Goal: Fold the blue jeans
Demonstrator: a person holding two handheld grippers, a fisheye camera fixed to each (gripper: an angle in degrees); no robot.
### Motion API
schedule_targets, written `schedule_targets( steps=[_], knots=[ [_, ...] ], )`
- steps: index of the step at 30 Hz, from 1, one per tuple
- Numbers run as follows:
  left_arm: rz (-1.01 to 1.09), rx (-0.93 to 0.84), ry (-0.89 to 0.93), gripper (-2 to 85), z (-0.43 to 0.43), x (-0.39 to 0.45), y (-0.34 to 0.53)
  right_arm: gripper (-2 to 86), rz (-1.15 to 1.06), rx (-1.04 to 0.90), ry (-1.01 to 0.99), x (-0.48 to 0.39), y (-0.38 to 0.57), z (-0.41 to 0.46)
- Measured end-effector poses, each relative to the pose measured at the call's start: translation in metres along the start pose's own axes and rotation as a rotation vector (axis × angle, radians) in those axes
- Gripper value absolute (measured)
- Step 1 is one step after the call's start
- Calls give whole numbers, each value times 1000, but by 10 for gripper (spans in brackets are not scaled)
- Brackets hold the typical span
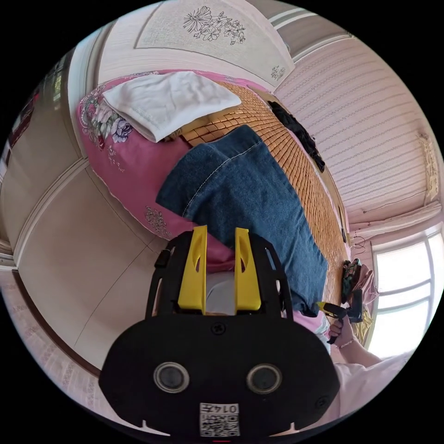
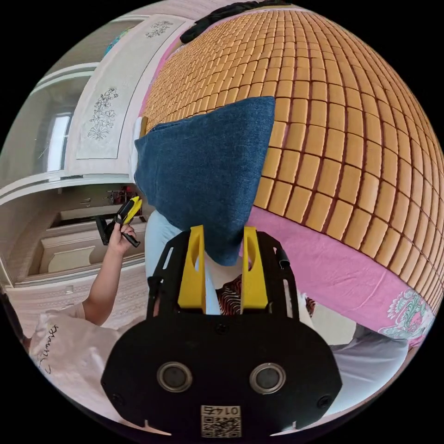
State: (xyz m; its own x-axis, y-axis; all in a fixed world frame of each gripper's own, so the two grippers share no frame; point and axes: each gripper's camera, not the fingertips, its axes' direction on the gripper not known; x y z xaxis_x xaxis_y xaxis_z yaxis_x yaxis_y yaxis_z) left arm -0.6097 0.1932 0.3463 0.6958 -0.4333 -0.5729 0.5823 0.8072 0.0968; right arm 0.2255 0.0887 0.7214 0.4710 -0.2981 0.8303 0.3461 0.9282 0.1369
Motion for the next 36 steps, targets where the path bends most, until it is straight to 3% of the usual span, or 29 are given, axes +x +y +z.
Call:
schedule_targets(
  steps=[7, 11, 20, 25, 28, 30, 36],
  knots=[
    [146, -37, -105, 86, 22, 58, -5, 29, -127, 38, -57, -12, -31, -33],
    [271, -153, -169, 67, 65, 107, 15, 24, -192, 132, 56, -3, -46, -88],
    [705, -378, 22, -5, 150, 258, 132, 30, 9, 275, 311, 102, 19, -195],
    [955, -319, -147, -9, 165, 306, 204, 8, 270, 260, 471, 166, 66, -184],
    [1039, -199, -250, -10, 136, 319, 233, 0, 136, 279, 455, 135, 68, -155],
    [1071, -97, -227, -10, 113, 326, 251, -2, -43, 188, 465, 92, 41, -110],
    [1178, -250, 168, -10, 149, 388, 327, -4, -351, 44, 637, -17, -64, -5]
  ],
)
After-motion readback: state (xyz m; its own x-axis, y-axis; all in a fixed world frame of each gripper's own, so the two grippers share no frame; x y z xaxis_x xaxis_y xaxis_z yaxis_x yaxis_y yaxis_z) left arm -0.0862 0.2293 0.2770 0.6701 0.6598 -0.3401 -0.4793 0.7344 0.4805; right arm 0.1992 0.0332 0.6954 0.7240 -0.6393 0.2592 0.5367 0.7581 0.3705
